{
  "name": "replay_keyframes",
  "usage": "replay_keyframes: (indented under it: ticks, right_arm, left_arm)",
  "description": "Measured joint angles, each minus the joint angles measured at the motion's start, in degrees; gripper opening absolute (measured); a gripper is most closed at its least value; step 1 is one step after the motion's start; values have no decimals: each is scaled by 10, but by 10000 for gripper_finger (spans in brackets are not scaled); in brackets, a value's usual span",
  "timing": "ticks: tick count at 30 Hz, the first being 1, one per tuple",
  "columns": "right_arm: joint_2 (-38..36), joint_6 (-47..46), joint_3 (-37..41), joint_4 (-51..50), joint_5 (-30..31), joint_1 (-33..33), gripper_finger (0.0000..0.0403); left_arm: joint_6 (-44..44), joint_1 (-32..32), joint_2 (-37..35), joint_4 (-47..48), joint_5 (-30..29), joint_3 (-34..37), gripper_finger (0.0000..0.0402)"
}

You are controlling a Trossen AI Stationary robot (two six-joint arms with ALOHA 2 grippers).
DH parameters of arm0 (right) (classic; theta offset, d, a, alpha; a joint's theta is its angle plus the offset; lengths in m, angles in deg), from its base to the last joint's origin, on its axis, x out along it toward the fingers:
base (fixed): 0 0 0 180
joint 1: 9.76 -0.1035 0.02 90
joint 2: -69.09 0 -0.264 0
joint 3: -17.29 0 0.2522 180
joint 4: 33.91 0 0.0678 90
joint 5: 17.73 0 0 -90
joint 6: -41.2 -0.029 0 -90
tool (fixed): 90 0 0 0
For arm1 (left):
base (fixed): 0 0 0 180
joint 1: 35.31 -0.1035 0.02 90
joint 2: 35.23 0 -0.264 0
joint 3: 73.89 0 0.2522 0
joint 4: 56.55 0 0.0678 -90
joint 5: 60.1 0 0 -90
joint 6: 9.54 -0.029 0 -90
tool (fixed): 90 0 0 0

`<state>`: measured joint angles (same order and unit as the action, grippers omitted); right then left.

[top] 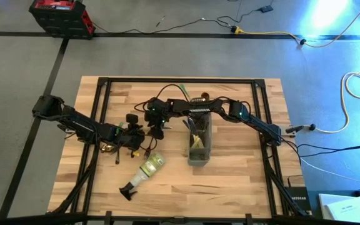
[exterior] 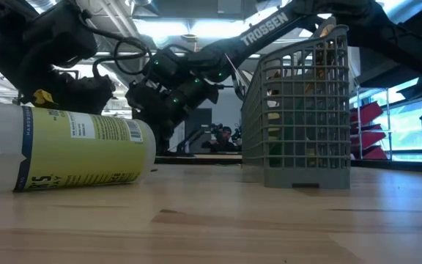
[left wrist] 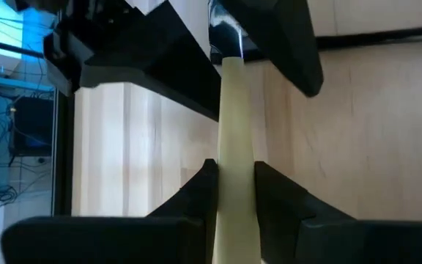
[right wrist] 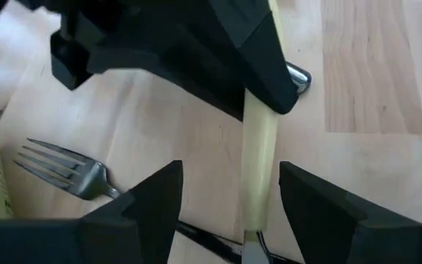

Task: Sort silverware
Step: Put the table knife into the silverware basket

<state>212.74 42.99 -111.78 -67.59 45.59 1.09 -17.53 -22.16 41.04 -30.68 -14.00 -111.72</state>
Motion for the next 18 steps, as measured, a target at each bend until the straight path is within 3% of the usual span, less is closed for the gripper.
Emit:
replay_keyframes:
  ticks: [5,15,18]
  right_arm:
    - [0,-16,0,2,2,-5,164]
    - [0,-33,0,9,6,-6,28]
    - [1,-33,0,15,6,-5,15]
  left_arm:
    - [-11,0,0,-14,-1,0,56]
    - [-10,0,0,-14,-2,0,56]
    - [-10,0,-1,-12,-7,0,56]
